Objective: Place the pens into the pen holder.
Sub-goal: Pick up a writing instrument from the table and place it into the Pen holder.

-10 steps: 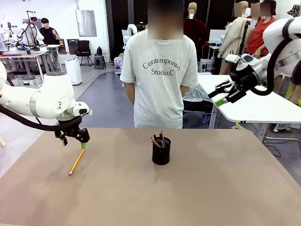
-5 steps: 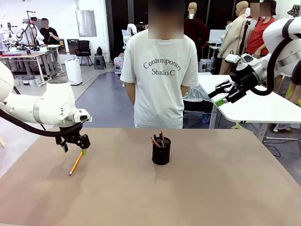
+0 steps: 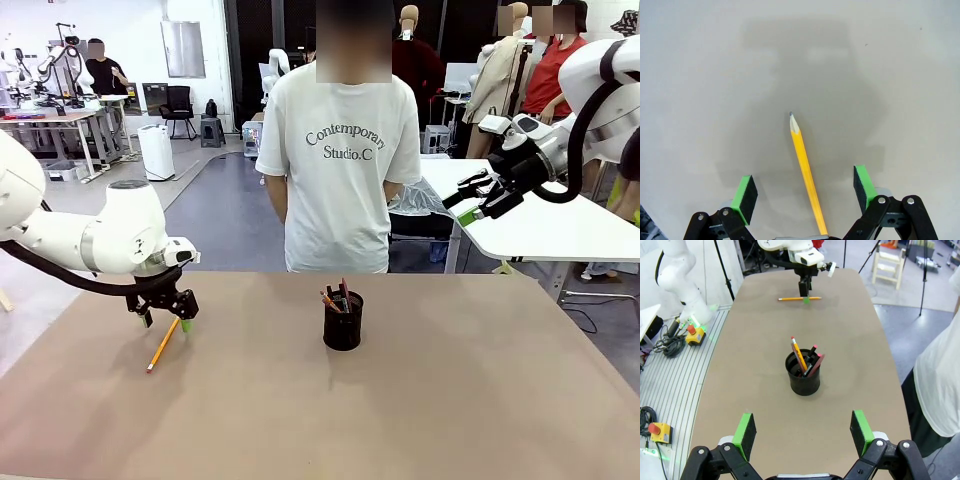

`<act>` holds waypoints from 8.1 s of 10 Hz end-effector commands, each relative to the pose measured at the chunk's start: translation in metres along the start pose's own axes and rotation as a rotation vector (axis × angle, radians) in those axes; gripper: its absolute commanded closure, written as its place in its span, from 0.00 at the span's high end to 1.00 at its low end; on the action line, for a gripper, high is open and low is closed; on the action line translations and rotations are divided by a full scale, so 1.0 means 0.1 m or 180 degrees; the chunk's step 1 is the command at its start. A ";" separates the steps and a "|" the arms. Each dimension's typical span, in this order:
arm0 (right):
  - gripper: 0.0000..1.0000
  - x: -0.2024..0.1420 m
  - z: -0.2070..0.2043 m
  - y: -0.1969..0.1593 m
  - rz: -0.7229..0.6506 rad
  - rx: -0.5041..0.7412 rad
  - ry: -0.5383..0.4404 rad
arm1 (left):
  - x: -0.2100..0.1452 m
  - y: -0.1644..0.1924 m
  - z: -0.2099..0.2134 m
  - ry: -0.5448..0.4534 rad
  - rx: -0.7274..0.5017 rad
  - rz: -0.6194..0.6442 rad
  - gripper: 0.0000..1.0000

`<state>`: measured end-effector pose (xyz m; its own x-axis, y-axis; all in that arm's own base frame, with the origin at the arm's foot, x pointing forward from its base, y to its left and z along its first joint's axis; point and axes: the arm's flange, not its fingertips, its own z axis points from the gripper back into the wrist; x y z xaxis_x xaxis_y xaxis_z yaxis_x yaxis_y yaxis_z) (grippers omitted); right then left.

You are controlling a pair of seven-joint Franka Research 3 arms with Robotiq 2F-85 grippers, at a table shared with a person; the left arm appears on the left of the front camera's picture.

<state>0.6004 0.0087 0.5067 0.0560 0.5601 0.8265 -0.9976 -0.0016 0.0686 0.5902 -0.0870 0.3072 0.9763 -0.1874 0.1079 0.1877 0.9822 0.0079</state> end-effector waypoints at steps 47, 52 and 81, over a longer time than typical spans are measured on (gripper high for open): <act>1.00 0.02 0.00 -0.02 0.0004 -0.0005 0.0014 | 0.32 -0.84 1.03 -0.3623 -0.3587 -0.3488 0.00; 1.00 0.02 0.00 -0.02 0.0004 -0.0005 0.0014 | 0.72 -1.51 1.01 -0.4003 -0.3853 -0.3904 0.00; 1.00 0.02 0.00 -0.02 0.0004 -0.0005 0.0014 | 0.92 -2.07 0.42 -0.3874 -0.4725 -0.4194 1.00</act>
<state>0.6006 0.0088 0.5066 0.0558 0.5601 0.8265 -0.9976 -0.0018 0.0686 0.6374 -0.3066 0.3585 -0.0883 0.1466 0.9852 0.9056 -0.4002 0.1407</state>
